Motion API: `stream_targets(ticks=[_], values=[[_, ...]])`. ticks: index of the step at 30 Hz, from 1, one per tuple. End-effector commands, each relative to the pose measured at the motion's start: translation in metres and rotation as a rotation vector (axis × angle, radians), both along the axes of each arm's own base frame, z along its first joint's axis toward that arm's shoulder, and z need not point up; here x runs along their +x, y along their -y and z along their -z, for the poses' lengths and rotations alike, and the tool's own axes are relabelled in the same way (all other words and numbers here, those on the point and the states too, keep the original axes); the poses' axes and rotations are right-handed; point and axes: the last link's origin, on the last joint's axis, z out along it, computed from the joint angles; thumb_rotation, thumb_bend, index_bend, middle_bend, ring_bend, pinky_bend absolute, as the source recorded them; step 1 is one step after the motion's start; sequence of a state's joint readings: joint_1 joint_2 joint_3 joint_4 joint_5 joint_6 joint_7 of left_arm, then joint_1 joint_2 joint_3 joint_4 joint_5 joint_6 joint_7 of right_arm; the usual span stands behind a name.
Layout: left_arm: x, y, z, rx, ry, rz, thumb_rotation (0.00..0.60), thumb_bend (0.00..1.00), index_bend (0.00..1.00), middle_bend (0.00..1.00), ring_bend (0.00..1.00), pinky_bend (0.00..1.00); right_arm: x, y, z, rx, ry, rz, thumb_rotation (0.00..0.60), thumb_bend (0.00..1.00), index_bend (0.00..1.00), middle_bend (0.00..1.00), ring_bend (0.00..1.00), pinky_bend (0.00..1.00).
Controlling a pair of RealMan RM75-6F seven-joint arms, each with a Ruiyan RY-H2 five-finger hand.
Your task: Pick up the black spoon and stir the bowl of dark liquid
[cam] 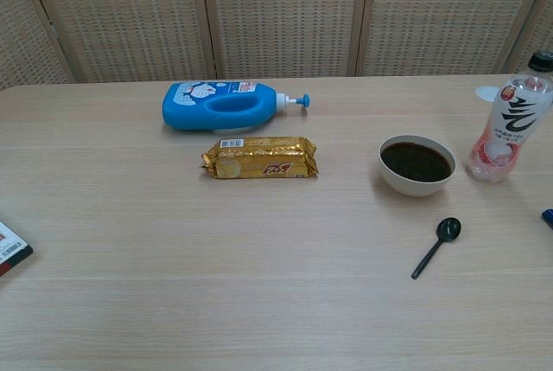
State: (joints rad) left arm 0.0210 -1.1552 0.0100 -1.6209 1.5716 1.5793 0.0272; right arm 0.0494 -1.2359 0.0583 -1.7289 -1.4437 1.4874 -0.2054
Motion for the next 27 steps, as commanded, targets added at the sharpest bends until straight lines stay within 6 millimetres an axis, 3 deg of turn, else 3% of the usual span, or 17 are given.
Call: stream_targets(ticks=[1,20,27], values=[[0.0,0.0,-0.001,0.001,-0.001,0.002,0.6,0.29,0.0,0.0,0.0,0.0,0.0,0.0,0.0,-0.003,0.0,-0.004,0.6,0.37,0.13,0.09,0.0,0.0],[0.004,0.004,-0.003,-0.003,-0.006,0.011,0.6,0.29,0.0,0.0,0.0,0.0,0.005,-0.005,-0.003,-0.05,0.016,-0.07,0.6,0.37,0.15,0.11,0.0,0.01],[0.003,0.003,-0.003,-0.011,-0.013,0.008,0.6,0.29,0.0,0.0,0.0,0.0,0.034,0.013,0.006,0.024,0.075,-0.244,0.6,0.37,0.2,0.21,0.08,0.17]])
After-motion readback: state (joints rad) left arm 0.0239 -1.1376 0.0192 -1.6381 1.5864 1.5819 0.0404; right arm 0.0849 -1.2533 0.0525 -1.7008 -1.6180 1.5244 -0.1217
